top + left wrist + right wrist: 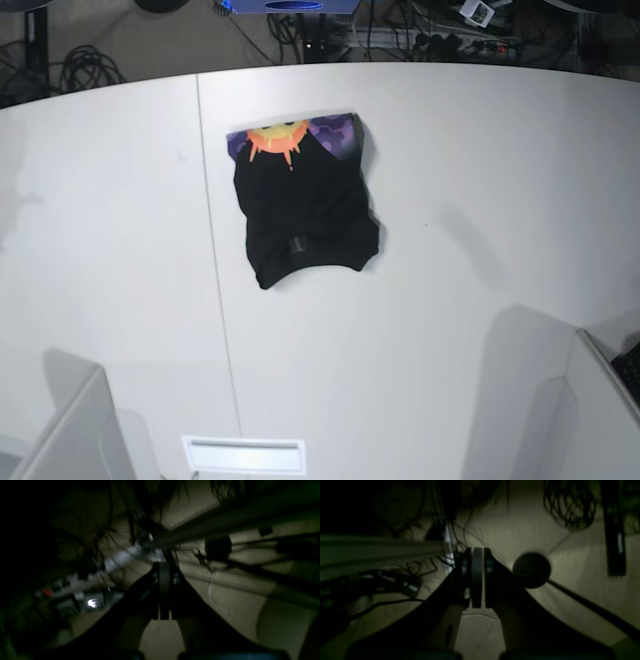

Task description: Fold the T-shirt properly

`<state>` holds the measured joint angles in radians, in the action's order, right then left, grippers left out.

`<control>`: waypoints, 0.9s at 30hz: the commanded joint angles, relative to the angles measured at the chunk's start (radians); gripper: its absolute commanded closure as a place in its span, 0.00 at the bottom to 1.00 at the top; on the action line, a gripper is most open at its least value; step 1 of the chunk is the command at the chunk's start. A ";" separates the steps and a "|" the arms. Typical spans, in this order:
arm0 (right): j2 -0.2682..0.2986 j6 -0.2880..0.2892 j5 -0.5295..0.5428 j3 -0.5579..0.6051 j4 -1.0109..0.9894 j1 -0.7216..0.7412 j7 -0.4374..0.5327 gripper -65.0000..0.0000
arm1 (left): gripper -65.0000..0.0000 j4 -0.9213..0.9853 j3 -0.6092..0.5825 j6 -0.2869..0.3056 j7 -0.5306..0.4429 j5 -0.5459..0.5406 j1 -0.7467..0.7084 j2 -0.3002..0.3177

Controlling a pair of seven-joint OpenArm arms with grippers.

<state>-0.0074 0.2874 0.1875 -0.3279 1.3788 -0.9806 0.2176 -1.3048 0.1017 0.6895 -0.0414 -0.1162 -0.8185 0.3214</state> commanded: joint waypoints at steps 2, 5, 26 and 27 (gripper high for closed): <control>0.004 0.002 0.005 -0.004 -0.074 0.018 0.010 1.00 | 1.00 0.049 -0.023 0.009 -0.022 -0.013 0.015 0.006; 0.020 0.002 0.005 -0.004 -0.203 0.073 0.010 1.00 | 1.00 0.152 -0.066 0.009 -0.022 -0.013 0.070 0.006; 0.229 0.002 0.007 0.623 -1.051 0.679 -0.008 1.00 | 1.00 1.022 -0.280 -0.271 -0.208 -0.015 0.499 -0.113; 0.212 0.002 0.007 0.662 -1.093 0.711 -0.016 1.00 | 1.00 1.108 -0.280 -0.276 -0.257 -0.015 0.535 -0.120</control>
<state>0.2039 0.2802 0.1974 0.3363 0.2832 -0.2539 0.2012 -0.1905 -0.1795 0.4061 -0.2939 -0.1307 -0.2749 0.1982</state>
